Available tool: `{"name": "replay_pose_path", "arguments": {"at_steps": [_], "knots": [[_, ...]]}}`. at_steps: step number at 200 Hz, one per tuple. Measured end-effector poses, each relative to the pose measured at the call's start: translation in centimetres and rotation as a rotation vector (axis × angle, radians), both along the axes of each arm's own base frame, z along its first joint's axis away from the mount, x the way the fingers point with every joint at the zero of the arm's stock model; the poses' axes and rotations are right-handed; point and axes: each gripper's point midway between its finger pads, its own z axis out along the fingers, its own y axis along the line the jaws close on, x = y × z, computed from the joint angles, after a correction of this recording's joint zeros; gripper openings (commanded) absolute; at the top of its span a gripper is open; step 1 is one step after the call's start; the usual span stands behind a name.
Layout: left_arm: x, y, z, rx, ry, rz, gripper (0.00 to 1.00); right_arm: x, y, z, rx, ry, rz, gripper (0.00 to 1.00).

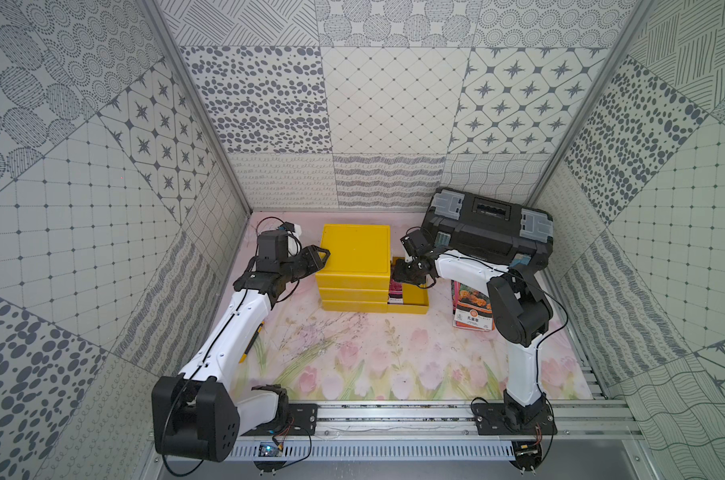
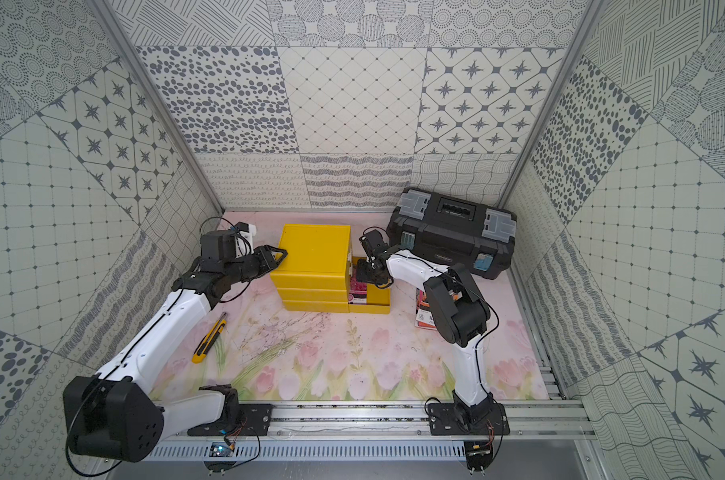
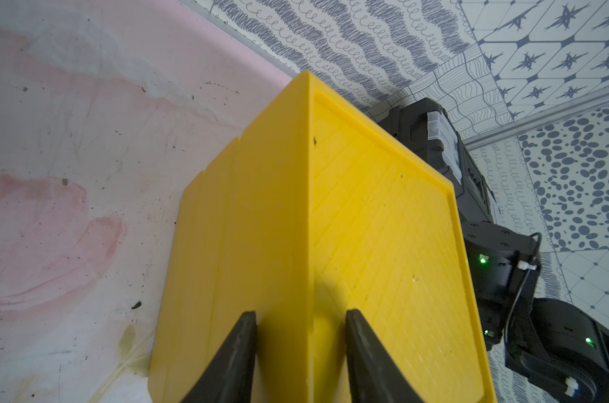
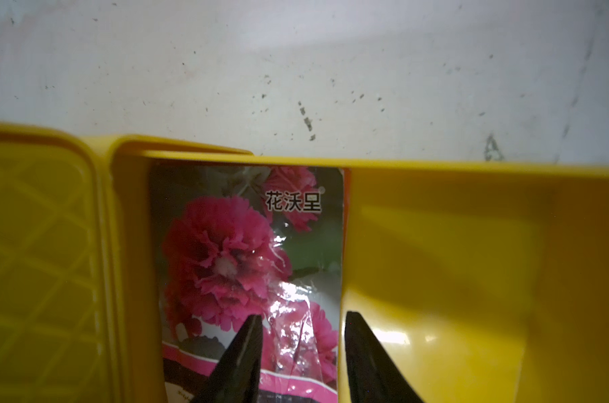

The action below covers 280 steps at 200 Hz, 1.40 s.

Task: Take the seed bags out of the drawer
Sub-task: Pick up the seed packet from the drawer.

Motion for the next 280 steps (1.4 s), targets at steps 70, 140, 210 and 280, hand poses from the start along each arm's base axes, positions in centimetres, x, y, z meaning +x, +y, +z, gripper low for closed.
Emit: {"name": "replay_pose_path", "arguments": {"at_steps": [70, 140, 210, 280], "knots": [[0.0, 0.0, 0.0, -0.001, -0.002, -0.001, 0.43, 0.4, 0.1, -1.1, -0.014, 0.017, -0.003, 0.41], [0.0, 0.0, 0.0, -0.001, -0.002, -0.001, 0.43, 0.3, 0.4, -1.1, 0.006, 0.028, -0.001, 0.35], [0.0, 0.0, 0.0, -0.001, -0.002, -0.001, 0.43, 0.4, 1.7, -0.6, 0.108, 0.043, -0.008, 0.22], [0.0, 0.0, 0.0, 0.0, -0.002, 0.0, 0.43, 0.3, 2.0, -1.0, 0.19, 0.069, -0.018, 0.01]]}}
